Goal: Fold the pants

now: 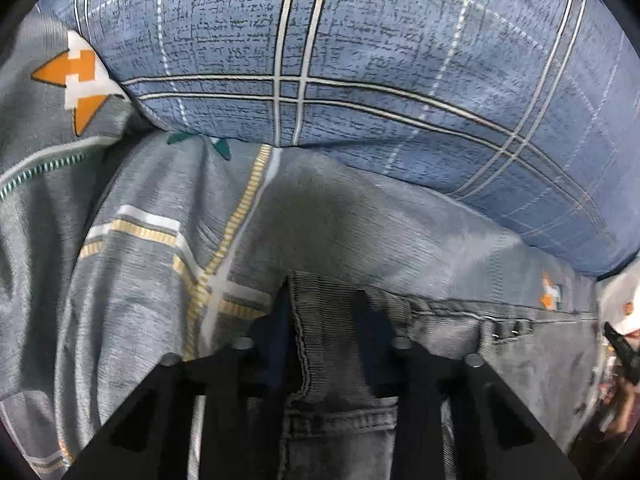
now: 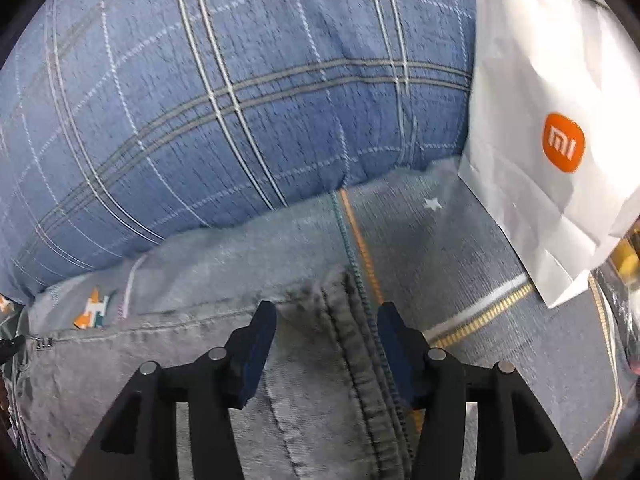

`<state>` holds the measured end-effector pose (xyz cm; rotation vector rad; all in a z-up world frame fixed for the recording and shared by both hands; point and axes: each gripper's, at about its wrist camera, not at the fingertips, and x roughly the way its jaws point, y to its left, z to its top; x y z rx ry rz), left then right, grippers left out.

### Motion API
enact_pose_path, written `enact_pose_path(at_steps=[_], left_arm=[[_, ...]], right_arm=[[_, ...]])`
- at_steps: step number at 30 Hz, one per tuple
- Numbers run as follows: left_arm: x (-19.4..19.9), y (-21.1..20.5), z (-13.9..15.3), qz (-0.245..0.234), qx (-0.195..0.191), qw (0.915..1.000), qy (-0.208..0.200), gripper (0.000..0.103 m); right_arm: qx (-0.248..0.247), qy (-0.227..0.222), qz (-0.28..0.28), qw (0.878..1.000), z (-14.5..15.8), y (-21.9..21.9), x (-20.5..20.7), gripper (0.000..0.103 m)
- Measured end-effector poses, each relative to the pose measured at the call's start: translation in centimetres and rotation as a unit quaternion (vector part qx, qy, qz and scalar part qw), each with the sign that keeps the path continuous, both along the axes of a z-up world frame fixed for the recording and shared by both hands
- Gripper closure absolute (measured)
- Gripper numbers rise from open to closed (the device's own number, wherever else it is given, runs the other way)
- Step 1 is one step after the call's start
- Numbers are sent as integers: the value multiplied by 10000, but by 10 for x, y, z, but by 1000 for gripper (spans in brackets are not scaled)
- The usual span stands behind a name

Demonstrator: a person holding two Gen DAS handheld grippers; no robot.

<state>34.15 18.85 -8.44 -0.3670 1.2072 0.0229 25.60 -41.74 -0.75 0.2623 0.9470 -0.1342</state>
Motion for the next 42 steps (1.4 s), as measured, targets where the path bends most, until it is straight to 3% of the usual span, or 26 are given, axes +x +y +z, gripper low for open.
enact_pose_path(at_steps=[1, 3, 6, 10, 11, 12, 13, 17, 19, 21, 23, 25, 26, 27, 32, 34, 35, 36, 37, 38, 39, 40, 42], left_arm=[[5, -8, -5, 0, 64, 10000, -7, 87], [9, -11, -6, 7, 194, 9998, -10, 93], [12, -12, -6, -3, 207, 9998, -22, 94], [13, -13, -3, -77, 359, 9993, -39, 94], [13, -13, -3, -75, 370, 9993, -35, 94], [14, -14, -4, -45, 355, 9994, -35, 94], [14, -14, -4, -19, 334, 9994, -36, 94], [11, -10, -7, 26, 205, 9998, -17, 94], [11, -7, -8, 56, 156, 9999, -26, 94], [9, -7, -8, 34, 198, 9998, -56, 93], [9, -8, -8, -19, 209, 9998, -77, 89], [10, -10, -8, -95, 142, 9998, -92, 77], [9, -10, -7, -115, 98, 9998, -98, 74], [9, -11, -7, -139, 71, 9998, -106, 70], [9, -21, -7, -236, 332, 9991, -141, 68], [9, -21, -7, -210, 321, 9991, -154, 68], [9, -21, -7, -196, 299, 9992, -154, 68], [9, -20, -7, -183, 271, 9993, -154, 69], [8, -21, -6, -185, 265, 9994, -157, 69], [8, -22, -6, -186, 311, 9992, -153, 73], [8, -22, -5, -180, 460, 9987, -129, 89], [8, -22, -5, -174, 595, 9980, -110, 97], [7, -18, -4, -152, 489, 9986, -112, 98]], right_arm=[[43, 20, 12, 10000, -1, -2, -3, 46], [84, 94, -19, 9999, -2, -9, -14, 47], [409, 302, 2, 9987, -7, -17, -45, 46], [297, 615, 275, 9973, -17, -8, -76, 47], [237, 772, 341, 9962, -24, -4, -77, 54], [87, 921, 372, 9950, -29, 0, -75, 81], [-175, 989, 329, 9944, -30, 3, -75, 88], [-422, 735, 308, 9959, -6, 7, -94, 89], [-508, 827, 238, 9950, -8, 1, -102, 89], [-229, 1267, 339, 9911, -35, -5, -97, 85], [-252, 1077, 244, 9936, -30, -7, -95, 82], [-77, 672, 36, 9977, -13, -14, -87, 59], [-99, 473, -97, 9988, -5, -15, -80, 34], [-162, 321, -138, 9993, 1, -15, -73, 29], [-147, 178, 13, 9997, -5, -7, -6, 31], [-155, 383, -82, 9991, -22, -9, 16, 45], [-67, 507, -112, 9986, -31, -14, 22, 60], [-20, 577, -113, 9983, -38, -14, 27, 68], [-137, 587, -79, 9981, -43, -12, 29, 70], [-226, 534, -62, 9983, -43, -11, 32, 82], [-172, 473, -70, 9987, -41, -11, 30, 84], [-183, 400, -93, 9990, -39, -10, 26, 84], [-251, 272, -89, 9993, -30, -9, 21, 85]])
